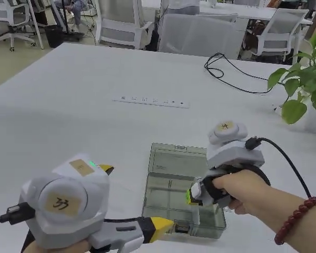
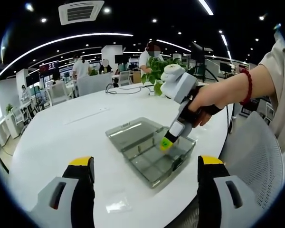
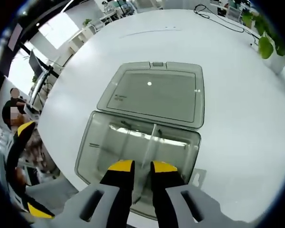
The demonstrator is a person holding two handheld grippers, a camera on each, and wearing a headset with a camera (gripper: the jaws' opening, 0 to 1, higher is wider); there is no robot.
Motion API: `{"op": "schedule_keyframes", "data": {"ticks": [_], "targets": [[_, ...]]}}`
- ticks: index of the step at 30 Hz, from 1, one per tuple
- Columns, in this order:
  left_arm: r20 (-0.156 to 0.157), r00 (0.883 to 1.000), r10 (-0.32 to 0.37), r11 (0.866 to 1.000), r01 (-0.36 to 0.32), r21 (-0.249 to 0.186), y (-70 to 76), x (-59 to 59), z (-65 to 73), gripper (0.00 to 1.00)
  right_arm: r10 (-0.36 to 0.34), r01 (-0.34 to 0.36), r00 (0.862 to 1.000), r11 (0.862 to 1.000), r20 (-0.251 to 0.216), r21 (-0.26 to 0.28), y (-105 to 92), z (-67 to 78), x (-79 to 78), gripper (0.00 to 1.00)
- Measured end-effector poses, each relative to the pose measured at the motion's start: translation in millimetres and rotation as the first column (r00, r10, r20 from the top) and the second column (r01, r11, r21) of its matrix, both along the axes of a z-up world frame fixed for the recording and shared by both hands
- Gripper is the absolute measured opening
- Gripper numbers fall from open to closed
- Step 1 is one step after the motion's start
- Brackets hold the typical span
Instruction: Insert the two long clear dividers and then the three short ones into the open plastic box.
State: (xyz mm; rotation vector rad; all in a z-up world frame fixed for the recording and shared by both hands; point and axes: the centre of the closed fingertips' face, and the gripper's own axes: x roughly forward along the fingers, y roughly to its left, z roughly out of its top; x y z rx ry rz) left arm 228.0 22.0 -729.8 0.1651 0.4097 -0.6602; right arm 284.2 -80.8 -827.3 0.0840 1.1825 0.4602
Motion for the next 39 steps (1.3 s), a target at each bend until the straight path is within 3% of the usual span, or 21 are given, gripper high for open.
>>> {"op": "schedule_keyframes", "data": {"ticks": [6,12,15,17,19,24,28,31,39], "targets": [[0.001,1.000,0.010,1.000,-0.010,0.005,3.7,0.6,3.0,0.91,0.016,-0.021,0.996,0.998,0.089,0.055,-1.2,14.4,3.3,0.24],[-0.002,1.000,0.024,1.000,-0.024,0.007,9.5,0.2,5.1,0.91,0.053,-0.073,0.982,0.992,0.184,0.104,-3.8,30.2,0.1,0.31],[-0.010,0.999,0.030,0.999,-0.030,0.010,12.6,-1.1,4.9,0.90,0.097,-0.130,0.962,0.985,0.254,0.117,-3.1,39.5,-1.7,0.34],[-0.014,0.999,0.032,0.999,-0.032,0.011,14.1,-1.8,4.7,0.90,0.117,-0.155,0.954,0.981,0.277,0.118,-2.9,43.2,-5.4,0.38],[-0.020,0.999,0.034,0.999,-0.034,0.011,15.8,-2.6,4.3,0.90,0.158,-0.205,0.936,0.971,0.315,0.123,-1.1,48.0,-9.6,0.42],[-0.026,0.999,0.043,0.999,-0.043,0.012,19.5,-4.6,4.2,0.89,0.193,-0.256,0.901,0.959,0.390,0.117,-5.5,57.3,-18.1,0.52],[-0.030,0.998,0.047,0.999,-0.047,0.015,22.2,-7.4,4.5,0.89,0.195,-0.274,0.886,0.952,0.420,0.136,-9.1,62.4,-23.2,0.57],[-0.035,0.998,0.052,0.998,-0.051,0.021,24.3,-9.4,3.5,0.88,0.214,-0.301,0.866,0.945,0.452,0.129,-12.8,63.8,-28.7,0.61],[-0.056,0.996,0.068,0.997,-0.066,0.040,31.3,-14.2,-1.1,0.87,0.197,-0.309,0.844,0.939,0.499,0.151,-23.4,67.2,-36.6,0.68]]}}
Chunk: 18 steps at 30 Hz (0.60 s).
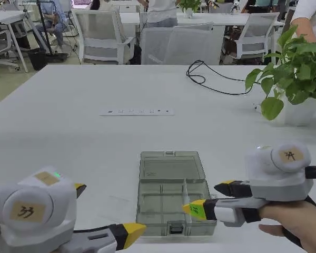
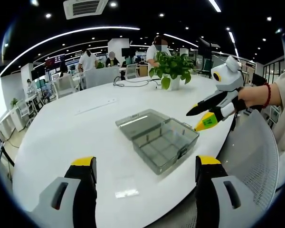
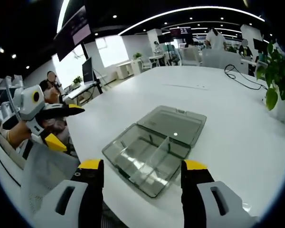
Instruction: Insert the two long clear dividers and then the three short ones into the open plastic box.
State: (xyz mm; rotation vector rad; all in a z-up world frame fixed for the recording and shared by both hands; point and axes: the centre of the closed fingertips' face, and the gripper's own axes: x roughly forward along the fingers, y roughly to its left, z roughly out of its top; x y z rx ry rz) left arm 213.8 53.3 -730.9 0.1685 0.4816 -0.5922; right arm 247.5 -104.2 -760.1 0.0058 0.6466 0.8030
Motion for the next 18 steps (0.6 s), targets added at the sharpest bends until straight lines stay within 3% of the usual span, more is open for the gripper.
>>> {"op": "schedule_keyframes", "data": {"ticks": [15,18], "targets": [[-0.048,0.998,0.032,0.999,-0.032,0.009,6.6,-0.3,-11.0,0.82,0.023,-0.025,0.997,1.000,0.079,0.017,-11.0,5.5,-8.2,0.77],[-0.076,0.996,0.039,0.999,-0.039,0.004,7.3,1.7,-15.5,0.77,0.022,-0.024,0.996,1.000,0.086,0.017,-11.8,6.6,-7.7,0.77]]}}
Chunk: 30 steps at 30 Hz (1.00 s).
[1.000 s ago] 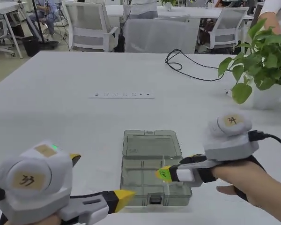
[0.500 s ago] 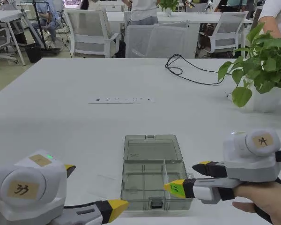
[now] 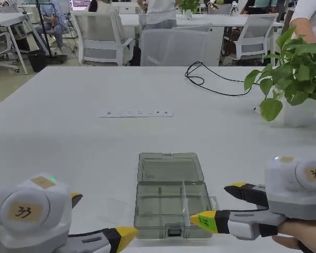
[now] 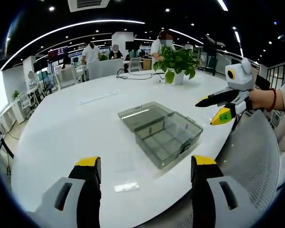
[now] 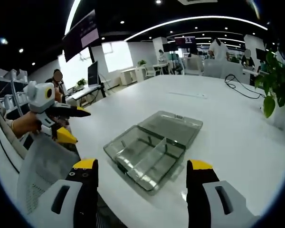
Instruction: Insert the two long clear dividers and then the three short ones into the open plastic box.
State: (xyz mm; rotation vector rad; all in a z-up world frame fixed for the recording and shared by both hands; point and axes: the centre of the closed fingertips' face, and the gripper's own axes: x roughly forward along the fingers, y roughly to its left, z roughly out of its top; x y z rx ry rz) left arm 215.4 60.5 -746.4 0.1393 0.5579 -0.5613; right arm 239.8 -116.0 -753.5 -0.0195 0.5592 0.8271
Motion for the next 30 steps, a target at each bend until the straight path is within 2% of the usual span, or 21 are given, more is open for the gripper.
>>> {"op": "schedule_keyframes", "data": {"ticks": [3,5,7,10,13,15,18,23,30], "targets": [[-0.025,1.000,0.012,1.000,-0.012,0.007,1.7,2.3,-6.4,0.76,-0.005,0.005,1.000,1.000,0.002,0.006,-1.1,0.8,1.1,0.77],[-0.057,0.998,0.021,1.000,-0.020,0.018,3.8,2.8,-12.9,0.73,-0.007,0.007,1.000,1.000,0.009,0.005,-2.0,1.9,1.8,0.77],[-0.067,0.997,0.026,0.999,-0.024,0.027,5.8,5.0,-17.4,0.71,-0.006,0.005,1.000,1.000,0.015,0.007,-2.4,3.5,2.0,0.77],[-0.095,0.995,0.043,0.996,-0.035,0.078,13.3,8.7,-28.7,0.66,-0.001,0.000,1.000,1.000,0.027,0.009,-2.3,6.1,1.5,0.77],[-0.111,0.992,0.052,0.996,-0.043,0.084,15.6,13.1,-35.1,0.64,0.010,-0.009,0.999,1.000,0.044,-0.004,-2.3,6.6,-0.7,0.77],[-0.135,0.989,0.062,0.994,-0.049,0.098,18.7,15.0,-42.1,0.62,0.019,-0.017,0.998,1.000,0.053,-0.024,-2.3,4.9,-2.7,0.77],[-0.148,0.986,0.070,0.993,-0.055,0.107,20.6,19.2,-48.0,0.60,0.025,-0.023,0.998,0.999,0.060,-0.036,-2.3,3.4,-4.9,0.77],[-0.193,0.977,0.090,0.991,-0.069,0.113,24.1,23.2,-57.5,0.57,0.034,-0.029,0.997,0.998,0.072,-0.061,-2.9,2.1,-7.6,0.77],[-0.225,0.969,0.099,0.987,-0.068,0.143,28.8,29.0,-67.3,0.54,0.037,-0.031,0.996,0.997,0.083,-0.065,-0.5,2.5,-9.1,0.77]]}}
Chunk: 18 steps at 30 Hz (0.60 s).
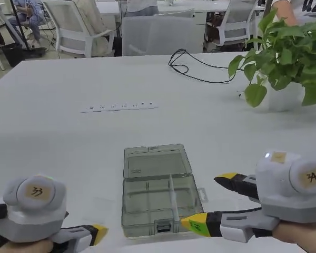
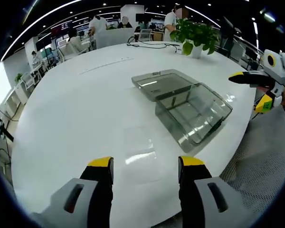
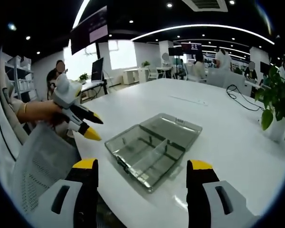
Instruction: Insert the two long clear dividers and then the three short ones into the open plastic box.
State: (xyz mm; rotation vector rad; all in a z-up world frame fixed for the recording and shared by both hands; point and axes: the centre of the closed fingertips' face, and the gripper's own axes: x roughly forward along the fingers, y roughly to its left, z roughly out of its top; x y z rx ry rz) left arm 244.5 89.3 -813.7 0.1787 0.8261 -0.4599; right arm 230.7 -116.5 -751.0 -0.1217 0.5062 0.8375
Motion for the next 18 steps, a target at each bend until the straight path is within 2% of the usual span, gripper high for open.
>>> {"op": "schedule_keyframes", "data": {"ticks": [4,6,11,15,18], "targets": [[-0.039,0.999,0.011,1.000,-0.010,0.021,3.7,0.4,-8.9,0.52,0.000,0.000,1.000,1.000,0.010,-0.002,1.5,1.5,-0.9,0.77],[-0.040,0.999,0.010,1.000,-0.009,0.024,4.2,1.7,-11.0,0.52,-0.004,0.004,1.000,1.000,0.016,0.003,1.9,2.8,-1.4,0.77],[-0.071,0.997,0.023,1.000,-0.023,0.000,2.6,2.5,-17.4,0.51,0.001,-0.001,1.000,1.000,0.013,-0.008,2.4,0.7,-3.8,0.77],[-0.095,0.995,0.026,0.999,-0.023,0.031,5.7,1.2,-24.5,0.49,-0.006,0.007,1.000,1.000,0.016,-0.004,2.2,2.0,-2.5,0.76],[-0.120,0.992,0.029,0.999,-0.025,0.034,7.5,-1.8,-29.2,0.46,-0.015,0.015,1.000,1.000,0.017,-0.004,1.7,2.6,-1.5,0.76]]}}
